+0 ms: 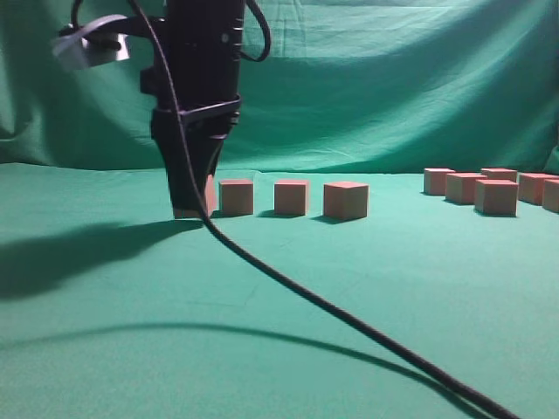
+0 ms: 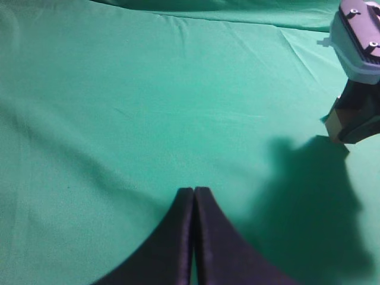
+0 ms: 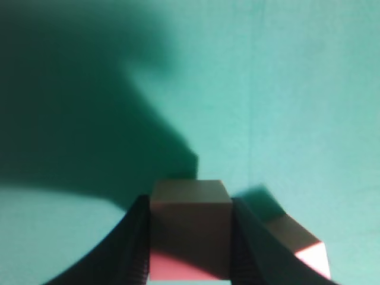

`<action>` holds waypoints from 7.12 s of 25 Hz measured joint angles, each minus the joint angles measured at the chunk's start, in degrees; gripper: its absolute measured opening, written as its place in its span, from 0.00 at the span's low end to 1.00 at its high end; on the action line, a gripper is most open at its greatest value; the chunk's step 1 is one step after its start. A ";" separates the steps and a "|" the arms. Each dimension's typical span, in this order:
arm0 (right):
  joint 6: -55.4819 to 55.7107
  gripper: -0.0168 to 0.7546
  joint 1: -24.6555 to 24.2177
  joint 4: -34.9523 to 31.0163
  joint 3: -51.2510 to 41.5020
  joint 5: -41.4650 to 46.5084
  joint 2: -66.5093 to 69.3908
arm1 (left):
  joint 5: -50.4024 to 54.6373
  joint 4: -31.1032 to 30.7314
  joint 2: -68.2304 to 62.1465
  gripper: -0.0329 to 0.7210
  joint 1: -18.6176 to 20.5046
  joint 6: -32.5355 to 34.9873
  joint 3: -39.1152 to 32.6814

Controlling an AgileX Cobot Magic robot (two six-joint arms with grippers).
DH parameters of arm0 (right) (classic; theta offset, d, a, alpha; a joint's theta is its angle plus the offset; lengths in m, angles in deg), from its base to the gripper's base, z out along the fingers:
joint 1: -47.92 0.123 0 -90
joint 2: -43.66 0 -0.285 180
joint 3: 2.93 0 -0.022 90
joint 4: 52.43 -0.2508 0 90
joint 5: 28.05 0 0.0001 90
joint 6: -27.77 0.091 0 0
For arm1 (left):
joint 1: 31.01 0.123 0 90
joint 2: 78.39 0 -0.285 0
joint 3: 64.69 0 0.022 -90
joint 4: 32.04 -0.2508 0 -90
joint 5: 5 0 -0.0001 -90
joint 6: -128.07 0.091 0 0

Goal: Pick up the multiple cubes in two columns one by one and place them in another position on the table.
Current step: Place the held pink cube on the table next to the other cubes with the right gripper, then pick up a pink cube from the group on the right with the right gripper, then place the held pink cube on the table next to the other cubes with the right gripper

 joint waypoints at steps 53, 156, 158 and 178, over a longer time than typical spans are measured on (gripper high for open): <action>-0.94 0.64 -0.96 -1.41 9.76 10.27 -2.49 | 0.00 0.00 0.00 0.04 0.00 0.00 0.00; 43.60 0.36 -1.49 -7.02 -18.83 -7.13 -11.34 | 0.00 0.00 0.00 0.04 0.00 0.00 0.00; 44.04 0.36 -1.49 -7.02 -18.83 -7.76 -11.20 | 0.00 0.00 0.00 0.04 0.00 0.00 0.00; 45.18 0.36 -1.49 -4.71 -18.79 -8.35 -8.84 | 0.00 0.00 0.00 0.04 0.00 0.00 0.00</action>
